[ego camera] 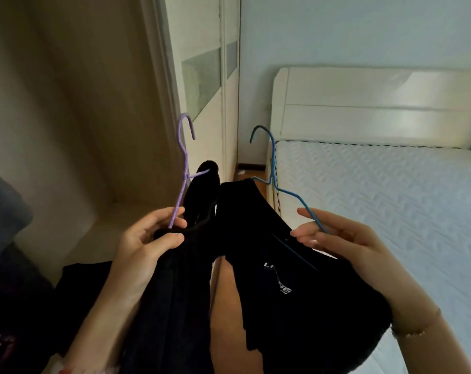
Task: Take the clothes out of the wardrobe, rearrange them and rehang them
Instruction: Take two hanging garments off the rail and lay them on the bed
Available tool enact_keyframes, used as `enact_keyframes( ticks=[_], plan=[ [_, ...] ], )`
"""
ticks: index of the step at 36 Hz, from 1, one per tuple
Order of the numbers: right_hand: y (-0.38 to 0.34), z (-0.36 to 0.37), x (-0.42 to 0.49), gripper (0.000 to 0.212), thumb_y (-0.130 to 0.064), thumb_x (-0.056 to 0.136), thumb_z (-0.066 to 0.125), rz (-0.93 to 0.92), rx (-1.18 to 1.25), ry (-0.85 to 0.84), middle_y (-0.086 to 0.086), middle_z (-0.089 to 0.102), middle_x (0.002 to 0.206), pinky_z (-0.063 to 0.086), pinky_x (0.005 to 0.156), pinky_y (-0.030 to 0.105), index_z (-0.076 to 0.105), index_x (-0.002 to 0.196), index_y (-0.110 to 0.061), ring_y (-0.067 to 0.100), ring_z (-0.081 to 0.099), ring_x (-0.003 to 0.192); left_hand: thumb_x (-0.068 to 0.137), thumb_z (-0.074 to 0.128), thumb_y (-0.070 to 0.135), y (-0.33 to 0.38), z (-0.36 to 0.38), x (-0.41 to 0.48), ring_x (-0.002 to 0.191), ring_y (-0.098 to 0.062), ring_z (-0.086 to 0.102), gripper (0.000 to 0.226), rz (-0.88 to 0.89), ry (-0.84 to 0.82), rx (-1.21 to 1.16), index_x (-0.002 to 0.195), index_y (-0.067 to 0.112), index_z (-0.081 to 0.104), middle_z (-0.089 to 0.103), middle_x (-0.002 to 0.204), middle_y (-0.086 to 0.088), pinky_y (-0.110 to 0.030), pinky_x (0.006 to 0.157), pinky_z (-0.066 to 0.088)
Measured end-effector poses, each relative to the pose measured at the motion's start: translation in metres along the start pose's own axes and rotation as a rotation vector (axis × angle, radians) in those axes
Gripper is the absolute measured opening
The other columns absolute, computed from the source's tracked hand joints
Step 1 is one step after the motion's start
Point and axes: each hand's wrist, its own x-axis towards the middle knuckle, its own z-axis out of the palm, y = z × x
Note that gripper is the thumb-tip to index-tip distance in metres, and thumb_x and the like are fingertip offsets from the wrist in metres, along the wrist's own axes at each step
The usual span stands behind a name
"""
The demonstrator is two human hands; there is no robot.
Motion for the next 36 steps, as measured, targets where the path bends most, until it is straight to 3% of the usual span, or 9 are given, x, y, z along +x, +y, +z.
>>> enact_keyframes(
  ticks=[4,7,9,13,15,20,24,30,36],
  plan=[
    [-0.004,-0.003,-0.029,0.042,-0.008,0.076,0.054,-0.016,-0.003,0.124,0.014,0.073,0.095,0.053,0.087,0.023,0.061,0.117,-0.005,0.024,0.068,0.093,0.071,0.068,0.000,0.001,0.006,-0.002,0.082,0.008,0.062,0.030,0.029,-0.071,0.036,0.094,0.017,0.069,0.071,0.081,0.014,0.001,0.071,0.042],
    [-0.008,-0.005,-0.059,0.042,-0.004,0.079,0.051,-0.019,0.001,0.229,0.015,0.073,0.095,0.053,0.087,0.023,0.060,0.119,-0.004,0.024,0.068,0.095,0.076,0.062,-0.009,0.001,0.014,-0.006,0.079,0.008,0.062,0.032,0.020,-0.127,0.018,0.093,0.018,0.070,0.072,0.079,0.013,0.000,0.070,0.043],
    [-0.010,-0.006,-0.081,0.041,-0.003,0.079,0.050,-0.025,0.004,0.307,0.015,0.073,0.093,0.053,0.083,0.019,0.061,0.118,-0.005,0.022,0.069,0.093,0.069,0.070,-0.001,0.001,0.023,-0.010,0.081,0.006,0.063,0.029,0.013,-0.170,-0.009,0.088,0.022,0.071,0.072,0.081,0.012,-0.002,0.069,0.045],
    [-0.015,-0.012,-0.124,0.038,0.001,0.082,0.050,-0.004,-0.001,0.448,0.014,0.073,0.091,0.052,0.078,0.015,0.064,0.115,-0.008,0.020,0.070,0.091,0.061,0.065,0.013,0.004,0.043,-0.027,0.091,-0.002,0.064,0.029,0.006,-0.266,-0.031,0.087,0.025,0.072,0.073,0.089,0.007,-0.015,0.077,0.046],
    [-0.019,-0.016,-0.146,0.037,0.001,0.083,0.050,0.000,-0.030,0.504,0.014,0.073,0.093,0.052,0.084,0.019,0.065,0.116,-0.010,0.023,0.069,0.096,0.063,0.069,0.010,0.007,0.055,-0.038,0.094,-0.003,0.064,0.029,0.010,-0.323,-0.027,0.088,0.024,0.071,0.072,0.093,0.006,-0.016,0.078,0.046],
    [-0.029,-0.026,-0.204,0.036,-0.009,0.080,0.055,0.004,-0.053,0.619,0.012,0.073,0.095,0.049,0.095,0.025,0.068,0.113,-0.015,0.026,0.067,0.102,0.075,0.067,-0.004,0.017,0.086,-0.065,0.093,-0.001,0.064,0.025,0.025,-0.461,-0.009,0.093,0.014,0.070,0.072,0.096,0.008,-0.001,0.075,0.044],
    [-0.034,-0.037,-0.256,0.045,-0.025,0.067,0.064,0.006,-0.019,0.691,0.014,0.072,0.098,0.045,0.100,0.033,0.070,0.111,-0.022,0.026,0.065,0.106,0.078,0.063,-0.006,0.026,0.113,-0.098,0.094,-0.003,0.065,0.027,0.016,-0.549,-0.040,0.094,0.015,0.070,0.072,0.097,0.010,-0.002,0.074,0.046],
    [-0.040,-0.055,-0.358,0.046,-0.019,0.064,0.066,-0.003,0.080,0.754,0.016,0.070,0.097,0.052,0.091,0.029,0.071,0.110,-0.016,0.028,0.067,0.099,0.063,0.070,0.011,0.054,0.153,-0.169,0.093,-0.012,0.066,0.030,0.032,-0.681,-0.048,0.092,0.020,0.072,0.073,0.094,0.002,-0.009,0.076,0.051],
    [-0.057,-0.079,-0.468,0.044,-0.016,0.060,0.067,-0.027,0.098,0.756,0.014,0.071,0.091,0.056,0.081,0.025,0.074,0.104,-0.014,0.021,0.069,0.088,0.051,0.070,0.033,0.100,0.180,-0.263,0.090,-0.008,0.068,0.041,0.085,-0.830,-0.047,0.092,0.033,0.073,0.074,0.092,0.002,-0.017,0.083,0.053]
  ],
)
